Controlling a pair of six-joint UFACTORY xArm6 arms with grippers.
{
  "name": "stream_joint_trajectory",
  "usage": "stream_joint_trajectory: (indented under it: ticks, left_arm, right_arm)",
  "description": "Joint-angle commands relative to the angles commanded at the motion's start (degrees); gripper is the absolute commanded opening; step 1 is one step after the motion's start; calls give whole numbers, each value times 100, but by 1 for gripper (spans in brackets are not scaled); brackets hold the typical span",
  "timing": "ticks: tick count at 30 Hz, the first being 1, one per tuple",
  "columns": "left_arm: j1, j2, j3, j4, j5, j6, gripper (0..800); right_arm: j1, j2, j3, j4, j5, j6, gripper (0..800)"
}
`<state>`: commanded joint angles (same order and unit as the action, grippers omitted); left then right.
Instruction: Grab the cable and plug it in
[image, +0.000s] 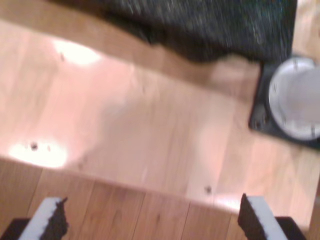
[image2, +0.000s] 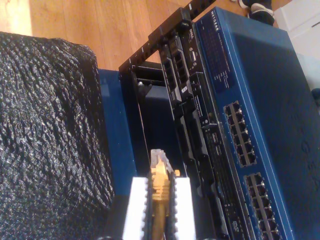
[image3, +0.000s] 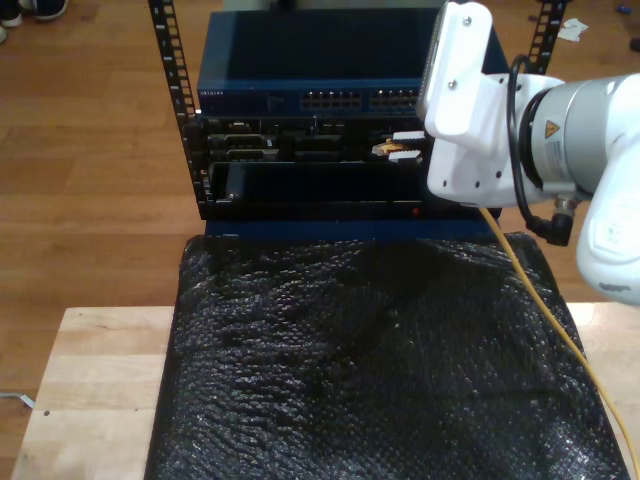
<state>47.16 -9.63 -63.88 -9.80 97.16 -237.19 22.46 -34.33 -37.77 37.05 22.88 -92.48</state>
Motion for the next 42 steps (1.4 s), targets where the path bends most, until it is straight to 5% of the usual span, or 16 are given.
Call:
stream_joint_trajectory:
  ticks: [12, 18, 26, 42]
  left_arm:
    - [1213, -26, 510, 202, -9, 2374, 798]
    - [1688, -431, 1108, 308, 9, 3464, 798]
    - [1960, -1046, 1925, 730, 0, 4114, 798]
    - [2593, -1354, 3024, 1046, -70, 4818, 799]
  right_arm:
    - [0, 0, 9, 9, 0, 0, 0]
    - [0, 26, 9, 9, 0, 0, 0]
    - [0, 53, 9, 9, 0, 0, 0]
    - [0, 53, 18, 9, 9, 0, 0]
